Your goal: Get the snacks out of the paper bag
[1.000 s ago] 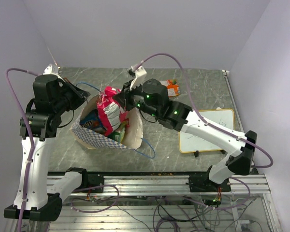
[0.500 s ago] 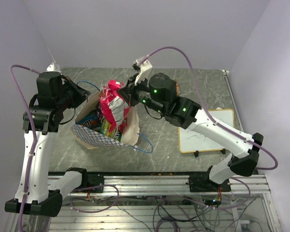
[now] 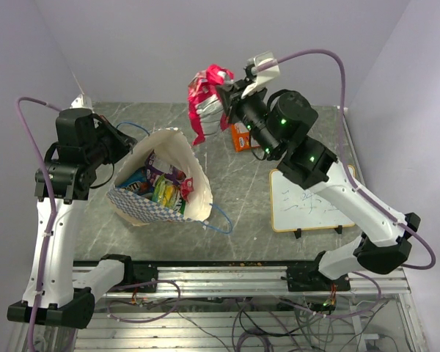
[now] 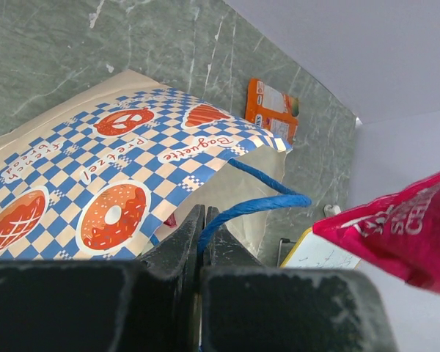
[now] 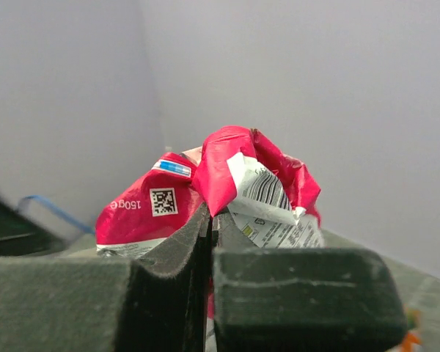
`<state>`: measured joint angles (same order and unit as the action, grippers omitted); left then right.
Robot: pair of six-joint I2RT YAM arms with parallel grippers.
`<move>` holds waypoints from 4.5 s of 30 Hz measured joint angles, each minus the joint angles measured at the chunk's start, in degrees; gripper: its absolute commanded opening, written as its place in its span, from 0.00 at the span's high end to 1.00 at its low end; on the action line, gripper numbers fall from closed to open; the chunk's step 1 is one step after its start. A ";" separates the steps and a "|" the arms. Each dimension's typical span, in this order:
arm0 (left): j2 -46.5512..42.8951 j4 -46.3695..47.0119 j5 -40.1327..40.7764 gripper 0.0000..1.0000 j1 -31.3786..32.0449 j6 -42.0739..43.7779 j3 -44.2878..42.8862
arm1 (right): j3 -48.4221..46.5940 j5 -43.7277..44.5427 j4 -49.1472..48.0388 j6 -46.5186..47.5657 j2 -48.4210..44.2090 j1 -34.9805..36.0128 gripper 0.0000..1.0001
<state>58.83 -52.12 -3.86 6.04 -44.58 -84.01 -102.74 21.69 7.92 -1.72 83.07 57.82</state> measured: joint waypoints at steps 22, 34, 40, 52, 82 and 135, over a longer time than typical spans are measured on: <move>3.43 -1.36 -0.44 0.93 0.00 5.22 -3.08 | 16.02 -25.66 -2.36 15.37 12.52 -45.29 1.00; 8.50 -4.33 -0.09 0.93 0.00 8.15 -6.93 | 6.58 -44.44 3.72 31.78 29.53 -49.79 1.00; 10.43 -5.44 0.26 0.93 0.00 9.25 -8.55 | 4.42 -48.50 5.57 35.12 31.19 -48.87 1.00; 13.07 -7.04 0.70 0.93 0.00 10.54 -10.40 | -5.14 -43.50 1.86 35.60 45.42 -43.34 0.87; 9.62 -8.28 0.63 0.93 0.00 11.82 -9.14 | -5.60 -36.06 -3.02 -10.54 47.34 -39.74 0.28; 4.50 13.20 -28.37 0.93 0.00 3.82 8.83 | 21.99 -37.94 9.99 -21.86 13.70 -20.96 0.31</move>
<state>63.33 -38.92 -32.23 6.04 -40.75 -75.18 -80.75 -16.25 17.91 -23.57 96.77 36.86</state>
